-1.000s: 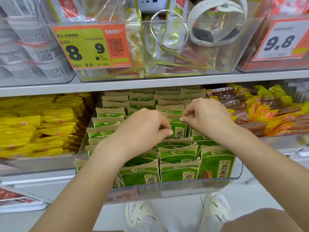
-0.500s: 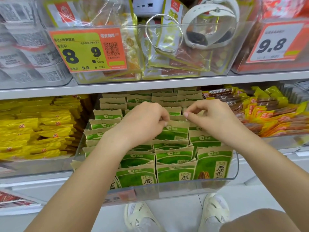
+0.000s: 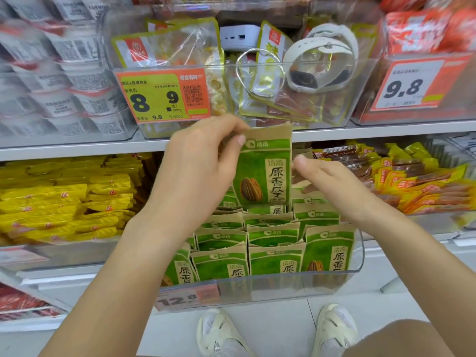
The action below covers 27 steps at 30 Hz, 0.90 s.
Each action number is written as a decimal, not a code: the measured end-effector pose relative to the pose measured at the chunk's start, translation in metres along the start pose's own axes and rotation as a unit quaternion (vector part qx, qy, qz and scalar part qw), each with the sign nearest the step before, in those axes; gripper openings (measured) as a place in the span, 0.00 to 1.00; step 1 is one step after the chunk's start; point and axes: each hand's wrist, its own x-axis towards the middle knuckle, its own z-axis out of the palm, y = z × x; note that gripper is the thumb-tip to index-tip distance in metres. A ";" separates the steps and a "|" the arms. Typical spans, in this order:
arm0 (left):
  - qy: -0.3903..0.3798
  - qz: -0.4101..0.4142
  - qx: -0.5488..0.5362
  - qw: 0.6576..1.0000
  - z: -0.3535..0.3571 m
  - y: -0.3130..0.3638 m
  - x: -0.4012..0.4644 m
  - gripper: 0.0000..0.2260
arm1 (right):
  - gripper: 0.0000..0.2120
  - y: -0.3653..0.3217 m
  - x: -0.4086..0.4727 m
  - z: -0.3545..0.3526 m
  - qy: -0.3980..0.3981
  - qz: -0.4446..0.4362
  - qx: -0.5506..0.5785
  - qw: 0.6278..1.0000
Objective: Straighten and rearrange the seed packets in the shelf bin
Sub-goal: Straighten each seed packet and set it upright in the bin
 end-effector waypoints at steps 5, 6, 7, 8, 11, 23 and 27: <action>0.035 0.019 -0.092 0.995 -0.024 0.027 -0.003 0.04 | 0.19 -0.034 -0.036 0.011 0.011 -0.091 0.068 0.994; 0.038 0.016 -0.113 0.993 -0.029 0.033 -0.004 0.04 | 0.18 -0.040 -0.044 0.013 0.021 -0.103 0.096 0.990; 0.044 0.008 -0.144 0.989 -0.033 0.039 -0.006 0.04 | 0.17 -0.046 -0.052 0.014 0.030 -0.112 0.124 0.985; 0.049 -0.006 -0.185 0.981 -0.038 0.044 -0.008 0.05 | 0.16 -0.051 -0.060 0.014 0.037 -0.121 0.150 0.981; 0.045 -0.075 -0.329 0.940 -0.049 0.058 -0.020 0.04 | 0.13 -0.057 -0.086 0.019 0.049 -0.136 0.209 0.967; -0.091 -0.354 -0.427 0.827 -0.018 0.040 -0.169 0.11 | 0.16 -0.008 -0.178 0.094 0.046 0.059 0.362 0.929; -0.128 -0.396 -0.456 0.787 -0.013 0.048 -0.212 0.18 | 0.16 -0.002 -0.197 0.110 0.051 0.101 0.373 0.921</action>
